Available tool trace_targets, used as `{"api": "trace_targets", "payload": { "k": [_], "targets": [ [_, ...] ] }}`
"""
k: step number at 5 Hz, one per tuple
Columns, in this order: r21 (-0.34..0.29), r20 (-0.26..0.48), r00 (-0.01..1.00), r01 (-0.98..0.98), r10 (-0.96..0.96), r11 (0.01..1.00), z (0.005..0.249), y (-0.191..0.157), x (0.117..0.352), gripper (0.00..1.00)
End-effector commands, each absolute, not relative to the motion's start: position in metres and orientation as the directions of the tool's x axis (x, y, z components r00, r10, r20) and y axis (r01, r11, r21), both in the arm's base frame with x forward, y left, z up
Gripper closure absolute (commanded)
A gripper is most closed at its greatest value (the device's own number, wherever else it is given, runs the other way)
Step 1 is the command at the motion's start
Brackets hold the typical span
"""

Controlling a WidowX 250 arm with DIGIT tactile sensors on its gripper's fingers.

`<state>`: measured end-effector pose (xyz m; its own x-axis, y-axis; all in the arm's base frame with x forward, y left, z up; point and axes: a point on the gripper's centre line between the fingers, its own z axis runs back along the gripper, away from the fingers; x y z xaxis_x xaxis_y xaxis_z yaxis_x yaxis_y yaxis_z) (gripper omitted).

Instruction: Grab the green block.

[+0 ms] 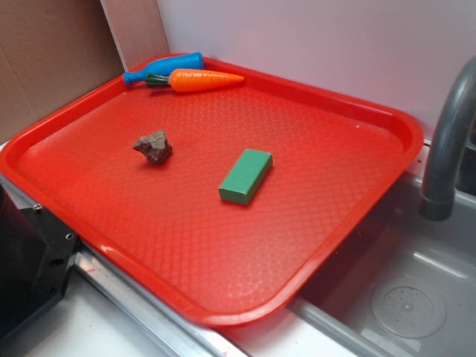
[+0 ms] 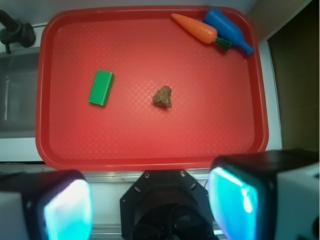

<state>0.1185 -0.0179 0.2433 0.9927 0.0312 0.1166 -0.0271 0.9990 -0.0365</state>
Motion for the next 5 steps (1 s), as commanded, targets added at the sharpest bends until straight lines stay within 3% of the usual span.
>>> {"api": "trace_targets", "payload": {
  "k": [1, 2, 3, 4, 5],
  "targets": [
    [-0.037, 0.117, 0.993, -0.027, 0.031, 0.999, 0.243, -0.018, 0.119, 0.0],
    [-0.025, -0.015, 0.996, 0.09, -0.091, 0.996, 0.193, -0.048, 0.134, 0.0],
    [-0.065, 0.115, 0.993, 0.042, -0.034, 0.997, 0.156, -0.084, 0.158, 0.0],
    [-0.056, 0.178, 0.984, -0.018, 0.028, 0.998, 0.134, -0.099, 0.189, 0.0],
    [-0.042, 0.149, 0.986, -0.072, 0.077, 0.997, 0.102, -0.1, 0.215, 0.0]
  ]
}}
